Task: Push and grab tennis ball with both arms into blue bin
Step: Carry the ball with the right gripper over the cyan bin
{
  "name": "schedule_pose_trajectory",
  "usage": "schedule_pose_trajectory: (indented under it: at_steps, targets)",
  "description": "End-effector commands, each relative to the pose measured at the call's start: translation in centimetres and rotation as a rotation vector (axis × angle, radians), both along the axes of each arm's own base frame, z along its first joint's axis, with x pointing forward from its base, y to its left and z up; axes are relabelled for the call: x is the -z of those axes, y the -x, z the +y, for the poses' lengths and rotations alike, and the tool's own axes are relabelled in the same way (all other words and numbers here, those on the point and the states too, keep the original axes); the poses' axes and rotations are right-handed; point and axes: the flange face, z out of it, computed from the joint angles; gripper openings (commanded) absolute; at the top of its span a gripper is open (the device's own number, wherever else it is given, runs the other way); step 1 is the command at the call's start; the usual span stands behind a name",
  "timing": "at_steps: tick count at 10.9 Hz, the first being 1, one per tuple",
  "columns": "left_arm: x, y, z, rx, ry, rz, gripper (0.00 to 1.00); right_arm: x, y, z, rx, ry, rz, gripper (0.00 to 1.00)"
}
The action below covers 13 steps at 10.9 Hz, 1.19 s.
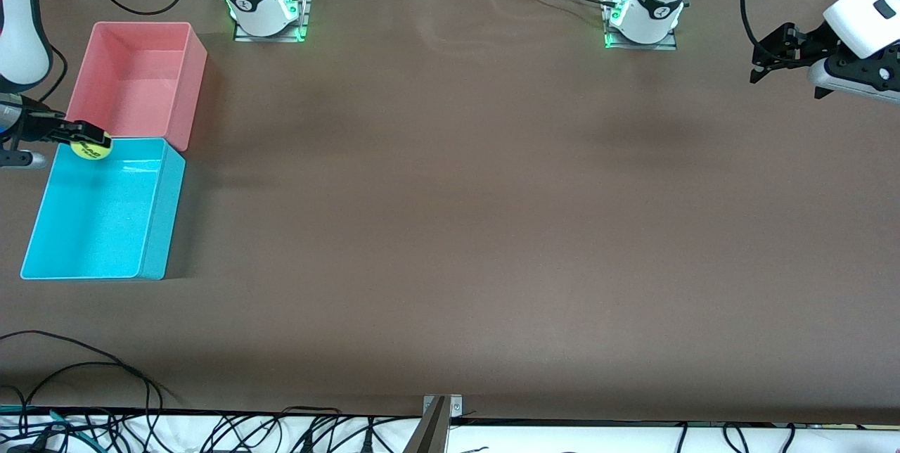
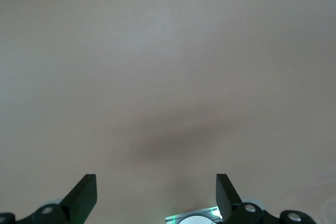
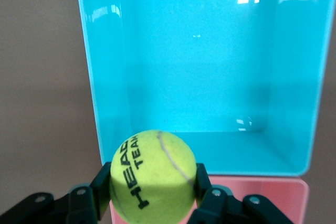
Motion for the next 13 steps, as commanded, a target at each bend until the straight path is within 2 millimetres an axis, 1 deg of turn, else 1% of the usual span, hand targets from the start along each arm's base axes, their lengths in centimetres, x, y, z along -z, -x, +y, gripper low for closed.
schedule_pose_trajectory:
  at_steps: [1, 3, 4, 6, 7, 8, 9, 10, 11, 12, 13]
  targets:
    - [-0.5, -0.3, -0.1, 0.003, -0.015, -0.003, 1.0, 4.4, -0.7, -0.4, -0.019, -0.052, -0.017, 0.17]
    - [-0.6, -0.3, -0.2, 0.006, -0.015, -0.004, 1.0, 7.1, -1.0, -0.6, -0.012, -0.045, -0.002, 0.17]
    - [-0.6, -0.3, -0.4, 0.009, -0.016, -0.004, 1.0, 8.1, -1.1, -0.6, -0.014, -0.054, -0.006, 0.17]
    - [-0.6, -0.3, -0.4, 0.009, -0.016, -0.004, 1.0, 9.3, -1.2, -0.7, -0.032, -0.052, -0.005, 0.18]
    - [-0.6, -0.3, -0.4, 0.009, -0.016, -0.004, 1.0, 10.4, -1.4, -0.6, -0.053, -0.043, -0.009, 0.2]
    - [-0.5, -0.3, -0.4, 0.008, -0.016, -0.003, 1.0, 11.0, -1.5, -0.5, -0.041, -0.062, -0.02, 0.21]
    - [-0.6, -0.3, -0.5, 0.011, -0.016, -0.004, 1.0, 11.2, -1.5, -0.4, -0.051, -0.075, -0.02, 0.21]
    - [-0.6, -0.3, -0.5, 0.011, -0.016, -0.004, 1.0, 11.2, -1.4, -0.5, -0.052, -0.077, -0.016, 0.24]
    - [-0.6, -0.3, -0.5, 0.011, -0.016, -0.004, 1.0, 11.6, -1.4, -0.5, -0.052, -0.079, -0.011, 0.54]
    - [-0.6, -0.3, -0.4, 0.008, -0.015, -0.004, 1.0, 12.2, -1.4, -0.4, -0.054, -0.08, 0.0, 1.0]
    - [-0.6, -0.3, -0.4, 0.008, -0.015, -0.004, 1.0, 11.9, -1.7, -0.1, -0.063, -0.079, -0.008, 1.0]
